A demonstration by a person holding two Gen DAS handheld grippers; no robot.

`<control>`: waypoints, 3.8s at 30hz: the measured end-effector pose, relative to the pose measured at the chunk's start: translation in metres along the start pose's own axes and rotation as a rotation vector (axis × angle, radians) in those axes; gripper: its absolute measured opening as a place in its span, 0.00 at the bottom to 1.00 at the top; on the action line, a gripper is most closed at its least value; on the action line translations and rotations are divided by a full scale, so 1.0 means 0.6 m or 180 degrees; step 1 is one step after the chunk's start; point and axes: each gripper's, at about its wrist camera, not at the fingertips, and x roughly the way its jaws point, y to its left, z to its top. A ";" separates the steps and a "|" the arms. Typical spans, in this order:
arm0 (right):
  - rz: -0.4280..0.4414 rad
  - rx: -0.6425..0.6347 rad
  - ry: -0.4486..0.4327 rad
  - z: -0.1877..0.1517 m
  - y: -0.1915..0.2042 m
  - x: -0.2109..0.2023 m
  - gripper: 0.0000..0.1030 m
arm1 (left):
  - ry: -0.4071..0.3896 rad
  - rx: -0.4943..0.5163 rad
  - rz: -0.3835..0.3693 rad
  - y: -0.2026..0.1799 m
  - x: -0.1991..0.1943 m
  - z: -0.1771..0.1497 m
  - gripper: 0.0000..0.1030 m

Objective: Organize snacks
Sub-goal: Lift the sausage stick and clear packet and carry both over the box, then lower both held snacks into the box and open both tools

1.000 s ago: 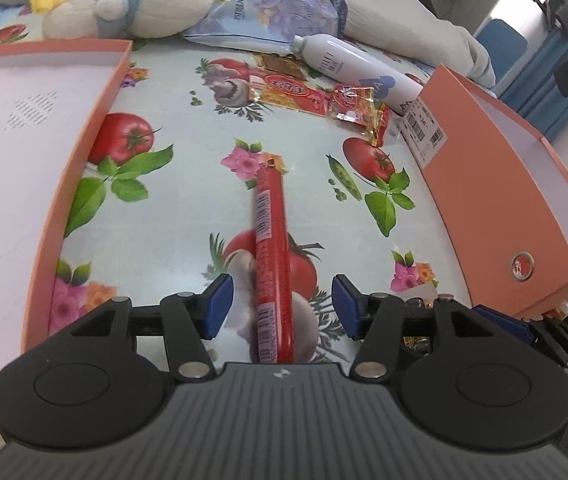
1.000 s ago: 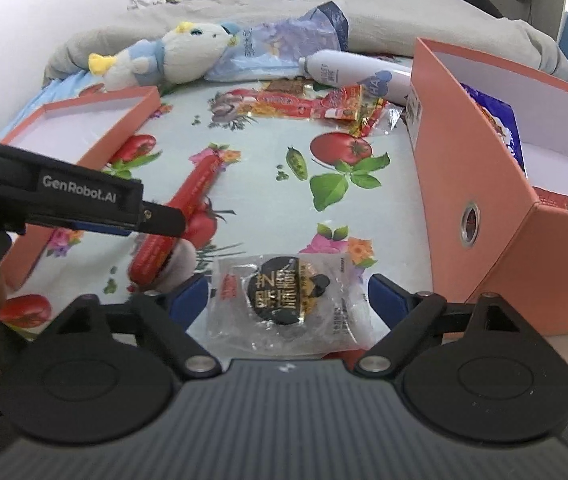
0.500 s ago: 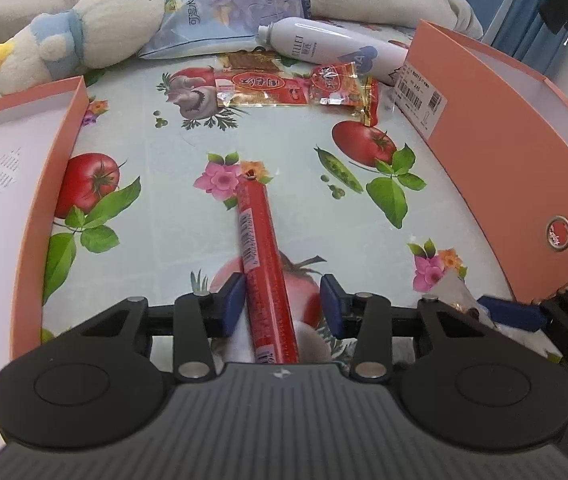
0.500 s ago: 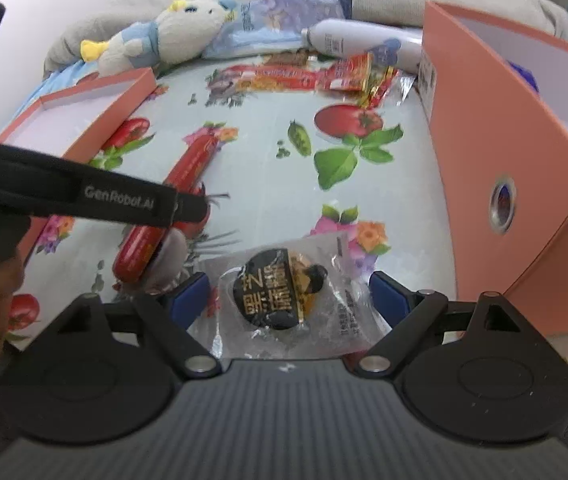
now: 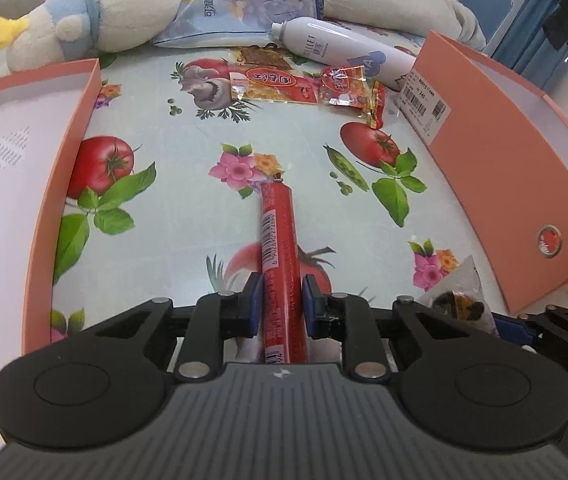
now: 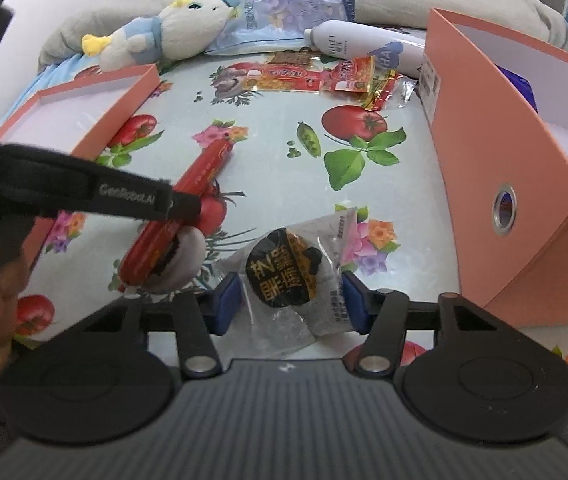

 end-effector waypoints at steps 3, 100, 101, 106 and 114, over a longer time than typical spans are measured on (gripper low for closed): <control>-0.0016 0.0049 -0.0011 0.007 -0.002 -0.010 0.50 | -0.0044 -0.0144 -0.0064 0.008 -0.019 -0.009 0.23; -0.0403 0.1007 -0.0745 0.158 -0.403 -0.222 0.66 | -0.0348 0.0418 -0.0413 -0.432 -0.132 0.273 0.44; -0.0395 0.0995 -0.0790 0.160 -0.397 -0.230 0.66 | -0.0379 0.0432 -0.0417 -0.431 -0.144 0.270 0.46; -0.0383 0.0931 -0.0998 0.163 -0.364 -0.274 0.66 | -0.0603 0.0453 -0.0391 -0.418 -0.212 0.256 0.48; -0.0319 0.0869 -0.1234 0.157 -0.315 -0.322 0.66 | -0.0857 0.0432 -0.0344 -0.382 -0.295 0.227 0.60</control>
